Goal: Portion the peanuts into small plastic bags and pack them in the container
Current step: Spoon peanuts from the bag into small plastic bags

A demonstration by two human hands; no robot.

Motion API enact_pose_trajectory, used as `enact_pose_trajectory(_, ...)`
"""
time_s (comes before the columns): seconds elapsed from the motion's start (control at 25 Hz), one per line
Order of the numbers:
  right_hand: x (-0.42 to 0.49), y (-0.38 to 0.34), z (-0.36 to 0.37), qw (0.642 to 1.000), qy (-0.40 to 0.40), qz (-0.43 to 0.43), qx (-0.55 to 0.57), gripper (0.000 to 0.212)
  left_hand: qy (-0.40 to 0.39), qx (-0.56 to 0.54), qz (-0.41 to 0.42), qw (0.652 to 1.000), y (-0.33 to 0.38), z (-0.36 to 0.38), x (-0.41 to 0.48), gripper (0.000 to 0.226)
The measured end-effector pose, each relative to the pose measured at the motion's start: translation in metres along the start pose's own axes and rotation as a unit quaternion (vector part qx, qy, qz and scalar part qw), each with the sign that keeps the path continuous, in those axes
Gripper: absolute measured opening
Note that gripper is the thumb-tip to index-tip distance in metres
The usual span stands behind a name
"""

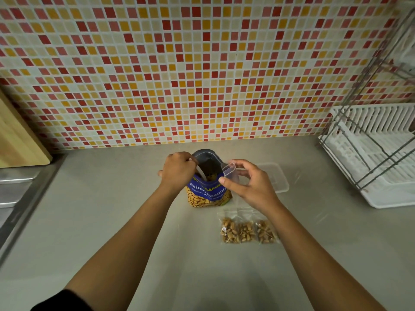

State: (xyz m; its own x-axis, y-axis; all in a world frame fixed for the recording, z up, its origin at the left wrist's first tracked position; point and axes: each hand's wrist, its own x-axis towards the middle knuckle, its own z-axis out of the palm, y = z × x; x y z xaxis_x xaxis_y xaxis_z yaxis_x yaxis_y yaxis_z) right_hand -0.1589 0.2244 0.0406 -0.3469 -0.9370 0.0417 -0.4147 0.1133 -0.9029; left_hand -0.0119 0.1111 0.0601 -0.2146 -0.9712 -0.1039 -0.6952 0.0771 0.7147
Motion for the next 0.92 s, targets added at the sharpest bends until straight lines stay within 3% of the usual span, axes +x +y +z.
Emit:
enact_pose_trajectory(0.52,-0.005,0.001,-0.003,1.0,-0.015,0.002,0.005,0.062,0.04,-0.205,-0.065,0.976,0.002,-0.014,-0.004,0.02)
enact_pose_trajectory(0.68,-0.006,-0.001,-0.002,0.999,0.023,0.002,0.034,0.051,0.031,-0.255,-0.1,0.961,0.001,-0.024,0.0,0.023)
enact_pose_trajectory(0.92,0.004,-0.008,-0.007,0.997,0.062,-0.016,-0.031,0.065,0.025,-0.295,-0.144,0.944,-0.013,-0.037,0.005,0.021)
